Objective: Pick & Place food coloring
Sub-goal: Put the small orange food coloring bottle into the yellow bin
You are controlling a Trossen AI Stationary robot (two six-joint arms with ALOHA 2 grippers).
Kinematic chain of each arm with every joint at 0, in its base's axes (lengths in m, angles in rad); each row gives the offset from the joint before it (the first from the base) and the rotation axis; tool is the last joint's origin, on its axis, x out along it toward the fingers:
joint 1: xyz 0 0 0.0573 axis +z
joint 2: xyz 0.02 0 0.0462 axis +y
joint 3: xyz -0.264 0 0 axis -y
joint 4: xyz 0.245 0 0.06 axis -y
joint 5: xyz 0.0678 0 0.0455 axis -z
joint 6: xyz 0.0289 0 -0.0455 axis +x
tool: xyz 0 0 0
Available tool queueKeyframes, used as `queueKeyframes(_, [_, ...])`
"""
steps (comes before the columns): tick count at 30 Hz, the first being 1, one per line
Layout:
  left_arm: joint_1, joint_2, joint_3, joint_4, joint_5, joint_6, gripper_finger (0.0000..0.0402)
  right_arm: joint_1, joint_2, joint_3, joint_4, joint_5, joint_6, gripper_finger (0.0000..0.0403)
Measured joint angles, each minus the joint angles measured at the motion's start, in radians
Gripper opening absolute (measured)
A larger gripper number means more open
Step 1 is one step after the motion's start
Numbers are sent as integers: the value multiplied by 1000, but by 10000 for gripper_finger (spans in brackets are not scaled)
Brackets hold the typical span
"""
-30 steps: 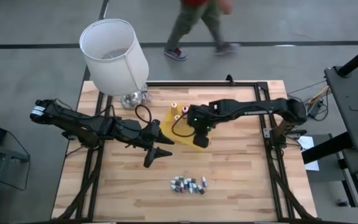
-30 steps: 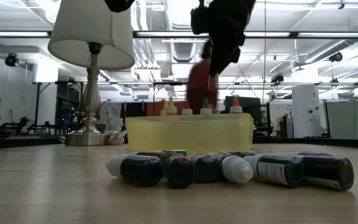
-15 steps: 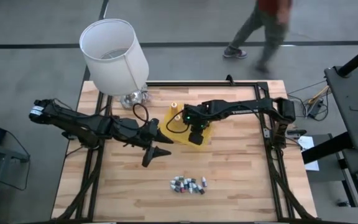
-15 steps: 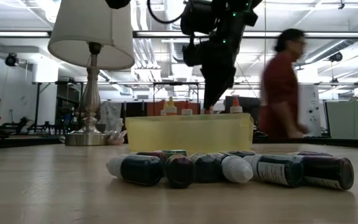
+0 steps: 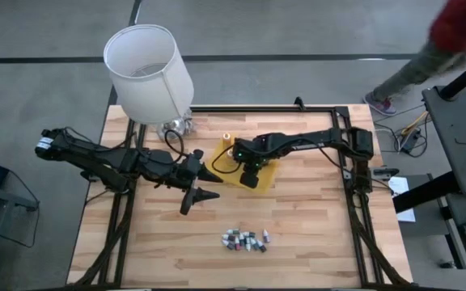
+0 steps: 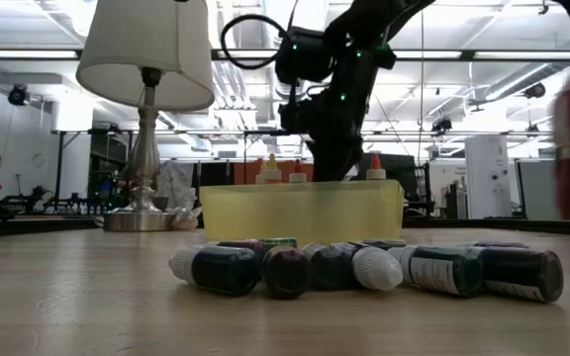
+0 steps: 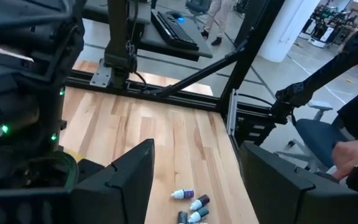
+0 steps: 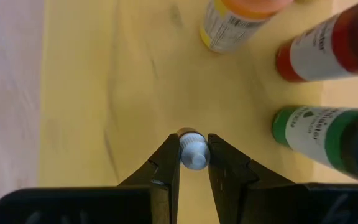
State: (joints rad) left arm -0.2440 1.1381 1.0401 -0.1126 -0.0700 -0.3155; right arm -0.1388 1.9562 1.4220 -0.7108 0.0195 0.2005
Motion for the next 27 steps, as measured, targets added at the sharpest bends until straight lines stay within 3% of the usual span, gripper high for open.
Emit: queueKeyframes(27, [0,0,0,0,-3,2,204,-29,25,-40,120,10,32,54])
